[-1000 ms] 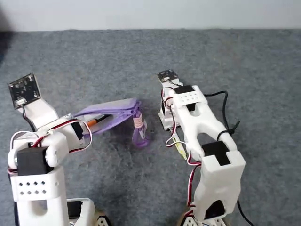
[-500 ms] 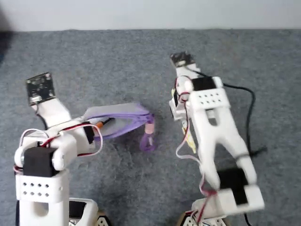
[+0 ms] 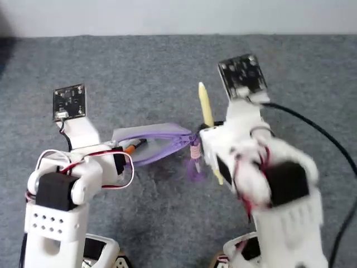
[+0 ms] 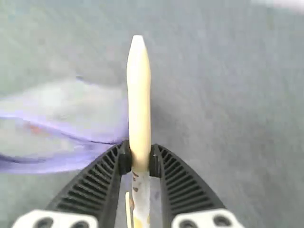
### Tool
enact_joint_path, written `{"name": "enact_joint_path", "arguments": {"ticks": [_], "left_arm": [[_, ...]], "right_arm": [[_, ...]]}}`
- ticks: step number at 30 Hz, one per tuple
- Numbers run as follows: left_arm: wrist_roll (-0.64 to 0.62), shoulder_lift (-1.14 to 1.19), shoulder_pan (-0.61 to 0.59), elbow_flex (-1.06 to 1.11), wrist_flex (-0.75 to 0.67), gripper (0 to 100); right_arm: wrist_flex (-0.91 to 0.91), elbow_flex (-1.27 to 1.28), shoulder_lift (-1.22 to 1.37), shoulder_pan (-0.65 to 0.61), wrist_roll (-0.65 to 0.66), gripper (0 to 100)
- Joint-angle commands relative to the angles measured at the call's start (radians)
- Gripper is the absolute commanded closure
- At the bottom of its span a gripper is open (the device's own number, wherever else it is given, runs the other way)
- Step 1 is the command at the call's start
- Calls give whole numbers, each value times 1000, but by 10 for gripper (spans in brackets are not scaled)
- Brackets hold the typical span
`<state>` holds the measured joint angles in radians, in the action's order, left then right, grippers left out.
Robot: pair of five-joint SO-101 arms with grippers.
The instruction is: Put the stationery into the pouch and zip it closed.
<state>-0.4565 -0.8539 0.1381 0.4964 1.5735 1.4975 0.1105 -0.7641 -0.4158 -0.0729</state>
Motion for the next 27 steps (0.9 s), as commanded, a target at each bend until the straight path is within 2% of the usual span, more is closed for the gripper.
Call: {"name": "enact_joint_path", "arguments": {"ticks": [1, 9, 12, 16, 21, 27], "left_arm": [[-12, 89, 11, -87, -12, 988], [-32, 236, 12, -234, 23, 988], [-32, 255, 12, -243, 23, 988], [-32, 255, 12, -243, 23, 988], [-32, 255, 12, -243, 23, 988], [-32, 255, 12, -243, 23, 988]], "right_arm": [[-81, -17, -91, -64, -64, 991], [-321, -17, -139, -231, -71, 991], [-432, -3, -133, -259, -68, 991], [-625, 120, -148, -260, 21, 991], [-892, 298, -165, -275, 71, 991], [-1084, 486, -168, -308, 130, 991]]}}
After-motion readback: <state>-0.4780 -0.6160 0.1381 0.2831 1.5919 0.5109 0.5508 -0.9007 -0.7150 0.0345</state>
